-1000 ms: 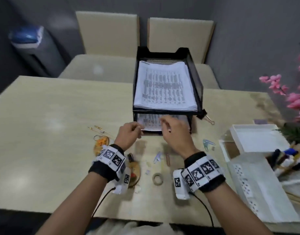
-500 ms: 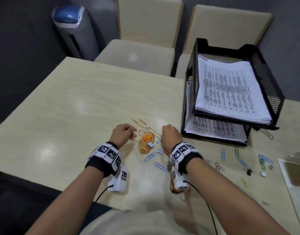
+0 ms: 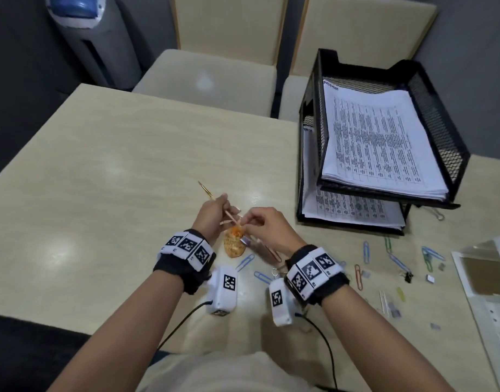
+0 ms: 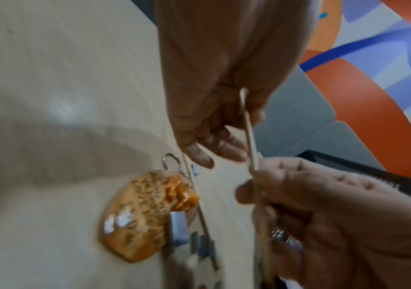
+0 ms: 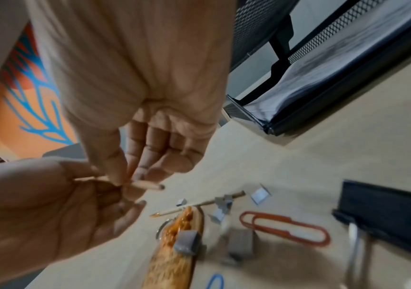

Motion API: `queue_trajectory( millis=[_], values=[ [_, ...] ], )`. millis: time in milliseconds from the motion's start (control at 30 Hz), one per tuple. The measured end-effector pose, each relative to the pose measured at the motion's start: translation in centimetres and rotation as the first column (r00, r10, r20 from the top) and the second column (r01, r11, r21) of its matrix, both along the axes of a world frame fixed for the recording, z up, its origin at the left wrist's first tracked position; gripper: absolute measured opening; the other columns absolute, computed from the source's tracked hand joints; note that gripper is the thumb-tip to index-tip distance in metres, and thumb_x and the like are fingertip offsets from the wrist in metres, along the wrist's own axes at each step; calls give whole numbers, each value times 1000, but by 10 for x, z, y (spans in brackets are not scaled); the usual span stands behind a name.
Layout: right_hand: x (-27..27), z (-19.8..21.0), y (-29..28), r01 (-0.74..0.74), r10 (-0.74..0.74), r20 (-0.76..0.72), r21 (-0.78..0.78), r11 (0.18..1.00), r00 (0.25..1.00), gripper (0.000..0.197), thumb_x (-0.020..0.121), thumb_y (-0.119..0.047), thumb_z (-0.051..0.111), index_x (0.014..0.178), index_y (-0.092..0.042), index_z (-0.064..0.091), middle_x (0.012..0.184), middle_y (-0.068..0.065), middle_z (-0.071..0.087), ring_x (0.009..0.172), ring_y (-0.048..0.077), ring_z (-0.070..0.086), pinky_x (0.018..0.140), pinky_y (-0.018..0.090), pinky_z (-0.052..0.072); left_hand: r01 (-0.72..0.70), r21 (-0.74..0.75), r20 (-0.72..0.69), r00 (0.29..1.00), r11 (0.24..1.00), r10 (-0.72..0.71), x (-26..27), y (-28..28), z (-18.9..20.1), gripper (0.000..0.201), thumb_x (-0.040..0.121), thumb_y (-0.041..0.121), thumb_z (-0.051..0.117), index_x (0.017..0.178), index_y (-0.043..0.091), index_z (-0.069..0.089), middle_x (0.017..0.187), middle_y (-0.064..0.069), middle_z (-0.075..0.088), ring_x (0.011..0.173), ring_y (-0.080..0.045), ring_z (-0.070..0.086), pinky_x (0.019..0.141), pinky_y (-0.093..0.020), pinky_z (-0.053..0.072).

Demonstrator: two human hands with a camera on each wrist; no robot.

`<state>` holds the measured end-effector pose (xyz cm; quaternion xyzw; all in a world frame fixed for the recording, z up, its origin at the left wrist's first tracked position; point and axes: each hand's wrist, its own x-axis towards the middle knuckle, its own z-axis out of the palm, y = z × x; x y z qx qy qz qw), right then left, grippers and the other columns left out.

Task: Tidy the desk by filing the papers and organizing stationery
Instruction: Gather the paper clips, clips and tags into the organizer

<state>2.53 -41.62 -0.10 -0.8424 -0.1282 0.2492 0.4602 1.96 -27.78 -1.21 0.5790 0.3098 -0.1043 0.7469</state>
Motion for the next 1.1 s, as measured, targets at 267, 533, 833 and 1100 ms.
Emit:
queue_trajectory(
  millis=[267,533,833,1100],
  values=[
    [27,-23,22,-59,155,136,-536,842,979,19,84,1,45,96,1,59,109,19,60,100,34,57,78,35,46,-134,67,-7,991,989,135,-1,21,6,42,100,27,31,59,16,37,37,7,32,24,-3,22,28,-10,16],
    [17,-24,13,47,-4,99,-437,898,995,11,76,-12,59,85,-5,59,96,14,60,91,31,56,73,36,47,-43,-11,-136,990,999,41,-15,18,-5,39,103,23,24,80,1,48,75,-14,54,66,-21,56,41,-19,51],
    [4,-8,15,51,-53,-12,-95,994,999,9,78,-5,64,88,-5,65,85,6,60,78,18,57,56,7,44,-111,150,78,992,982,100,-3,7,6,31,95,12,30,64,15,36,57,-3,36,46,-16,34,43,-20,34],
    [-1,-32,48,-98,166,61,-595,798,984,85,61,-33,84,125,-5,36,130,13,37,122,31,35,97,43,38,-93,366,-27,994,926,111,-16,37,-3,34,96,22,34,64,15,43,56,-3,35,47,-19,30,46,-24,24]
  ],
)
